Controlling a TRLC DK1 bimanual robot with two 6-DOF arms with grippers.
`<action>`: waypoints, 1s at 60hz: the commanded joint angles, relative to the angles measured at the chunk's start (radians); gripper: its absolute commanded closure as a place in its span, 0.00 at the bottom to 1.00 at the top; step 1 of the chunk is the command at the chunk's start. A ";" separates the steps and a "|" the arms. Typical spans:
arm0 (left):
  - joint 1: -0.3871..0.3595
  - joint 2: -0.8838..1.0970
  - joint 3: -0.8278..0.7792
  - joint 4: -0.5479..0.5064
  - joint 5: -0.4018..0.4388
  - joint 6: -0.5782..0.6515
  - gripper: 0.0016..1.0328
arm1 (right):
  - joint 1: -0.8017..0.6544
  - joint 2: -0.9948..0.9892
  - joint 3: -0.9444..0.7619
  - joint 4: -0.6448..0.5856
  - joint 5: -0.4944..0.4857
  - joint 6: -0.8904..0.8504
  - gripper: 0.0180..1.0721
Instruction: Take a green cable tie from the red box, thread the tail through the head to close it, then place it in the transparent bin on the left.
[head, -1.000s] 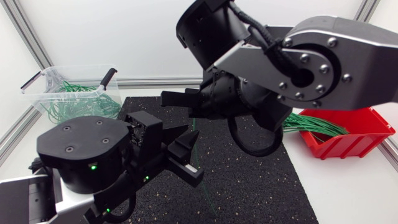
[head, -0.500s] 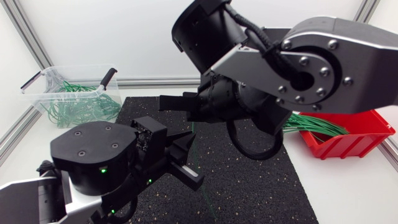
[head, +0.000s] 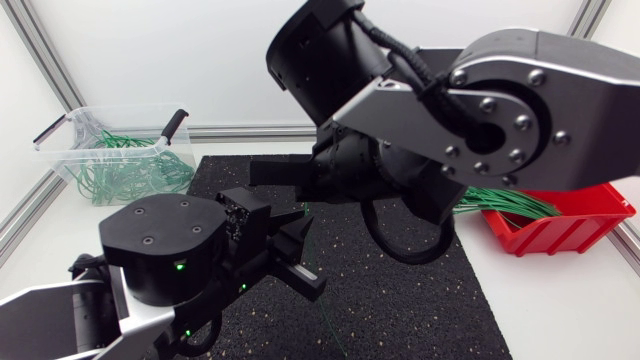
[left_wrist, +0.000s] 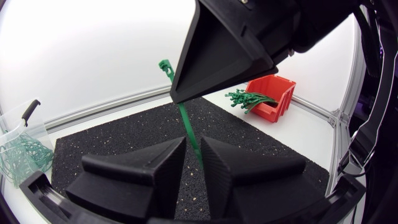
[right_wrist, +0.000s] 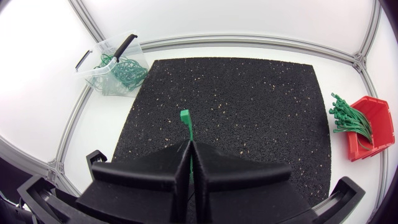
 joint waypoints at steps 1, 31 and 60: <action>0.010 0.017 0.012 0.031 -0.005 0.023 0.86 | 0.015 -0.009 0.015 -0.020 0.005 0.033 0.94; 0.012 0.022 -0.003 0.051 -0.051 0.041 0.96 | 0.006 -0.066 -0.045 0.092 -0.037 -0.039 0.83; 0.030 -0.076 -0.030 0.009 -0.010 0.080 0.96 | -0.346 -0.177 -0.151 0.198 -0.589 -0.452 0.63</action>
